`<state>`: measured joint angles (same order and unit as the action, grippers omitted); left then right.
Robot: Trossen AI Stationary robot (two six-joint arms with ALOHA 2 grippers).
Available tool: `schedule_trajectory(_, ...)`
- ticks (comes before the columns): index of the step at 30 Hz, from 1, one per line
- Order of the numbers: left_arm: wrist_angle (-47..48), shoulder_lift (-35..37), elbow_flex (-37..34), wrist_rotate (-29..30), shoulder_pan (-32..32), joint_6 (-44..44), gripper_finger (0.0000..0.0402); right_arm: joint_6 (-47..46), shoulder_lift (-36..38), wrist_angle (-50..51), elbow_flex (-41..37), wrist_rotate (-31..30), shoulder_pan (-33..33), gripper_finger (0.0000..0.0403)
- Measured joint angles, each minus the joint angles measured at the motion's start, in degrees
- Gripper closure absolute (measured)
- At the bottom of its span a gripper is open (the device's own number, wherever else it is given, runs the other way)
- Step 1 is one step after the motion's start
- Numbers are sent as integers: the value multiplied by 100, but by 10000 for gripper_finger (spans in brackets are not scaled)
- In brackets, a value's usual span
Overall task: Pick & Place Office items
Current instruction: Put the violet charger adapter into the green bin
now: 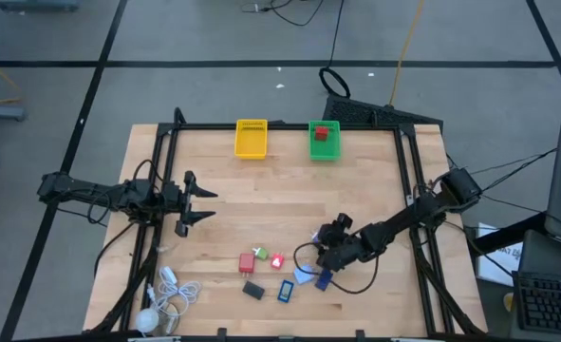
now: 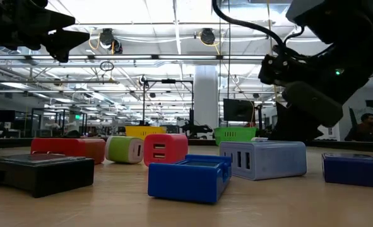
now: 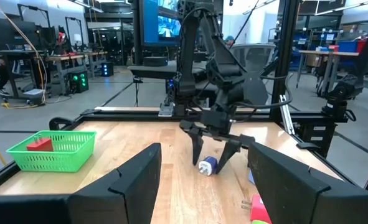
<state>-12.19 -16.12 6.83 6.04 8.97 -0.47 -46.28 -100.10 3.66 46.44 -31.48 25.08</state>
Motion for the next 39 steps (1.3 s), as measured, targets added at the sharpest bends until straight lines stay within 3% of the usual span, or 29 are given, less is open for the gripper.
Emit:
schedule_trajectory(11,-2,2,-1,-2,1,1,158,547,212,-105,-7,916,-378,154)
schedule_trajectory(15,-1,2,0,-2,0,2,158,731,233,-169,-7,1288,-565,190)
schedule_trajectory(21,-2,2,0,-2,2,0,158,1356,244,-276,-4,1559,-879,278)
schedule_trajectory(32,0,1,0,-2,0,1,158,3045,1110,-293,-14,1374,-2179,278)
schedule_trajectory(39,0,0,0,-2,2,2,158,3979,1746,-1193,-287,1370,-3169,278)
